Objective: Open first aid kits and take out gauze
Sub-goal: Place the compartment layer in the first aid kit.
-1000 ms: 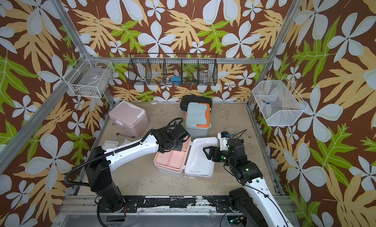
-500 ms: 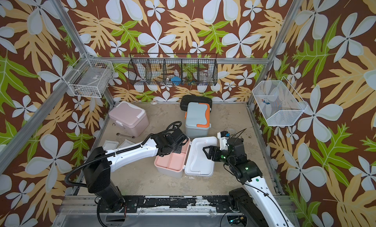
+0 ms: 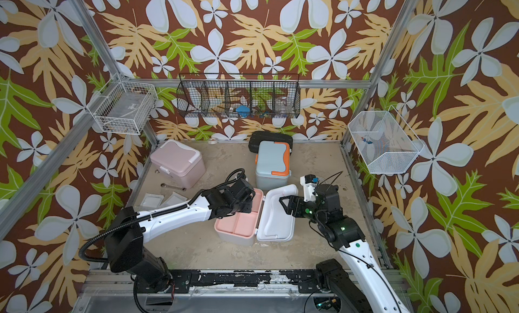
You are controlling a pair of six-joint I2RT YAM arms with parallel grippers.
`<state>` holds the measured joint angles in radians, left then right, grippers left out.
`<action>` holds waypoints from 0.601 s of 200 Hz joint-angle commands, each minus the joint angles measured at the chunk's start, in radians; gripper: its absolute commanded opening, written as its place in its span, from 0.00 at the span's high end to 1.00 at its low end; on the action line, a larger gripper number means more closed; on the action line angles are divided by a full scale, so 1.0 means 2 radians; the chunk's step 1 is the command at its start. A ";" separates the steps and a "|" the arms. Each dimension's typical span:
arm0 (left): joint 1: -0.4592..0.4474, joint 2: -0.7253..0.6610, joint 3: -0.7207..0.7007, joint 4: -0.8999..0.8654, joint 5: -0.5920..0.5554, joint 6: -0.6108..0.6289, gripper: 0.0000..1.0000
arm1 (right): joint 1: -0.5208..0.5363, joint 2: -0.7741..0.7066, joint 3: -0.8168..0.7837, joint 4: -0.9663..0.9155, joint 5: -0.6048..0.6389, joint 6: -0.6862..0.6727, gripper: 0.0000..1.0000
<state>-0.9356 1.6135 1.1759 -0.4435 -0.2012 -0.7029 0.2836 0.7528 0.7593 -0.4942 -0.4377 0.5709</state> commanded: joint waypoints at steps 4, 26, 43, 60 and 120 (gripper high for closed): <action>-0.001 -0.014 -0.023 0.002 0.081 -0.034 0.51 | 0.000 0.006 0.010 0.007 -0.016 -0.004 0.27; -0.001 -0.028 -0.046 0.044 0.107 -0.059 0.47 | 0.000 0.011 0.017 0.013 -0.026 -0.001 0.26; -0.001 -0.036 -0.064 0.085 0.129 -0.083 0.47 | 0.001 0.018 0.025 0.020 -0.038 0.002 0.26; 0.000 -0.042 -0.080 0.129 0.144 -0.108 0.46 | 0.000 0.026 0.037 0.026 -0.048 0.004 0.26; -0.007 -0.050 -0.103 0.228 0.175 -0.156 0.46 | 0.001 0.053 0.087 0.032 -0.066 0.000 0.26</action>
<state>-0.9428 1.5173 0.9688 -0.0616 0.0860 -0.9649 0.2836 0.8471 0.9066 -0.4763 -0.5201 0.5751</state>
